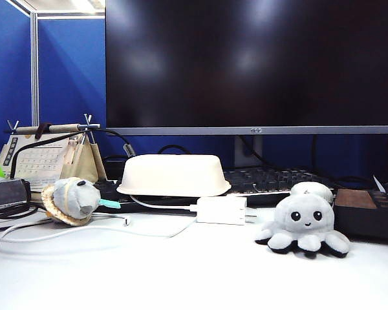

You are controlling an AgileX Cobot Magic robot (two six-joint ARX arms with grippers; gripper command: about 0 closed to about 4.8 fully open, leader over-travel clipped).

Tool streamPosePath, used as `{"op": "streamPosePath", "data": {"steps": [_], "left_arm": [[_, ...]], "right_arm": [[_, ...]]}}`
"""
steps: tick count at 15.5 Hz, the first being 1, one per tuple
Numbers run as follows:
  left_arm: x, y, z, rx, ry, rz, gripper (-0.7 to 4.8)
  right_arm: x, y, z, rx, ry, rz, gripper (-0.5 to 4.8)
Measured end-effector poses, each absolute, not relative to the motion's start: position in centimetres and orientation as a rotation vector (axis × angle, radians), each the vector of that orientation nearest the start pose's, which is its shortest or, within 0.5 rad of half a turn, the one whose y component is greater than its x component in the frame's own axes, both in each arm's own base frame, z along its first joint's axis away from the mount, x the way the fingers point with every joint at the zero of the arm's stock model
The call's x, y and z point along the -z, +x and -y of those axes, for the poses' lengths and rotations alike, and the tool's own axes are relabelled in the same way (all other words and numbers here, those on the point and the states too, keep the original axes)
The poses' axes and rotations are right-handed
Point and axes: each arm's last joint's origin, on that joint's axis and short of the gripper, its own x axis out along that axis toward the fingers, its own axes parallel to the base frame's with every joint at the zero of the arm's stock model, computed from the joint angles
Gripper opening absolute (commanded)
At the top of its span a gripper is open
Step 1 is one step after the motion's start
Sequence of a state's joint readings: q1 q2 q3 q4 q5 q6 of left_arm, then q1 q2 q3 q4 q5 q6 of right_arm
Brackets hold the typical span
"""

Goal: Place the tilting octopus upright.

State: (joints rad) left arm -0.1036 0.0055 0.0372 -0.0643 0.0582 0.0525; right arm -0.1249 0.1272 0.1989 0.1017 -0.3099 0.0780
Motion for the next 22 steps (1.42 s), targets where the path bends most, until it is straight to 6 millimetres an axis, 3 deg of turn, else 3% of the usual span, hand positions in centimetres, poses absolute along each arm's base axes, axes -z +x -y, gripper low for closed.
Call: {"op": "streamPosePath", "data": {"steps": [8, 22], "left_arm": [[-17.0, 9.5, 1.2, 0.163, 0.053, -0.028, 0.22], [-17.0, 9.5, 1.2, 0.163, 0.053, -0.028, 0.22]], "right_arm": [[-19.0, 9.5, 0.3, -0.192, 0.039, 0.167, -0.06], [-19.1, 9.3, 0.3, -0.196, 0.035, 0.183, -0.06]]}}
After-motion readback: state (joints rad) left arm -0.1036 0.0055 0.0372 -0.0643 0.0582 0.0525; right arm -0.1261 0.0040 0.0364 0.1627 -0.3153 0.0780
